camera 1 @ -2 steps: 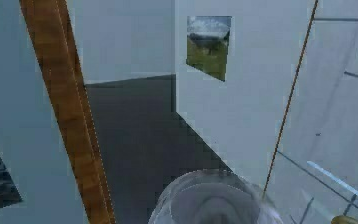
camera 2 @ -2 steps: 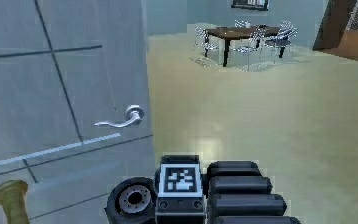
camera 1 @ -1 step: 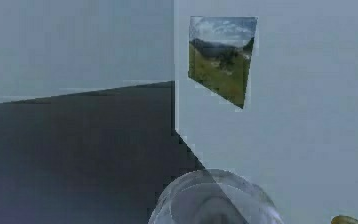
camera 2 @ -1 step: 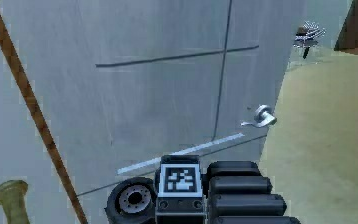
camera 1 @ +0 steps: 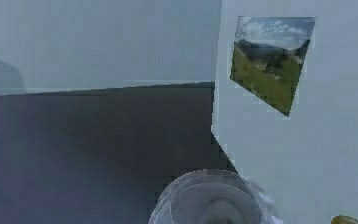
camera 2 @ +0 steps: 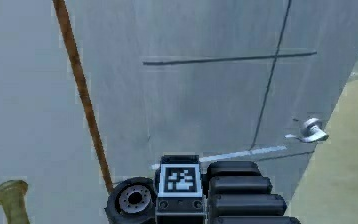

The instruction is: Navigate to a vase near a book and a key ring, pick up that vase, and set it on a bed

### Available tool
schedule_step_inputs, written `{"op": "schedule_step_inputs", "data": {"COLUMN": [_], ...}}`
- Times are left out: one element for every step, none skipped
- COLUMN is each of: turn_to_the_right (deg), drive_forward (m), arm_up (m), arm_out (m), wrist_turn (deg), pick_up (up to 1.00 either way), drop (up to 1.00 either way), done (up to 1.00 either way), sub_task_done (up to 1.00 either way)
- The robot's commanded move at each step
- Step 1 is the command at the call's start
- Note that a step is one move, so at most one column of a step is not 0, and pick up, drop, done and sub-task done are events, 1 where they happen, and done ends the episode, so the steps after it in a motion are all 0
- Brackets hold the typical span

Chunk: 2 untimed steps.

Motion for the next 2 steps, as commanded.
{"op": "schedule_step_inputs", "data": {"turn_to_the_right": [0.0, -45.0], "drive_forward": [0.15, 0.0], "arm_up": [0.0, 0.0], "arm_out": [0.0, 0.0], "wrist_turn": [0.0, 0.0], "pick_up": [0.0, 0.0], "drop": [0.0, 0.0], "done": [0.0, 0.0], "sub_task_done": [0.0, 0.0]}}
